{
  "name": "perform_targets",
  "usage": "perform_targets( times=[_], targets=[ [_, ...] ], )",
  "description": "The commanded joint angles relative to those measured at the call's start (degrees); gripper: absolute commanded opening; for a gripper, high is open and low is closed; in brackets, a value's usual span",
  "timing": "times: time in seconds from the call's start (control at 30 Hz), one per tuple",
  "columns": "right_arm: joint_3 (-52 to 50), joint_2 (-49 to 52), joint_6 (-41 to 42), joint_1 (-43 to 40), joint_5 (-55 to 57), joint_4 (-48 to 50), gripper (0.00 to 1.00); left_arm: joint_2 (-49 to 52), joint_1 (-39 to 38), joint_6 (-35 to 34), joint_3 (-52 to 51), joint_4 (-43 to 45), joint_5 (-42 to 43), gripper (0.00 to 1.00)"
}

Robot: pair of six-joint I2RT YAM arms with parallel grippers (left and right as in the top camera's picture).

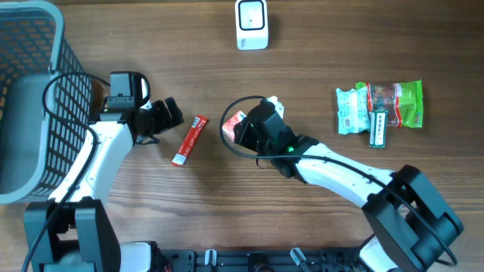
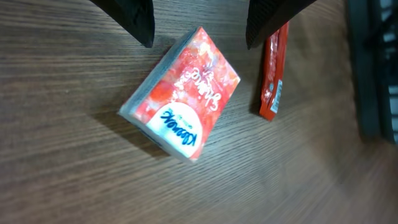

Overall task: Scan the item barcode
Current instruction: 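Reach the right gripper to the Kleenex pack and grasp it, then raise the Kleenex pack to the white scanner with the right gripper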

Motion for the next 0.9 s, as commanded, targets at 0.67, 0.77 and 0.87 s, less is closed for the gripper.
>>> perform_targets(
  times=[0.67,0.77,0.87],
  targets=[
    [0.3,9.2,15.0,0.1,5.2,5.6,0.05,-0.5,0.2,0.9,0.1,0.0,-0.6,1.00],
    [0.3,8.1,2.1,-0.1,5.2,7.8,0.04,-0.5,0.2,0.9,0.1,0.0,-0.6,1.00],
    [0.5,0.1,-12.2,-1.6,5.2,3.4,0.04,-0.5,0.2,0.9,0.1,0.0,-0.6,1.00]
  ],
)
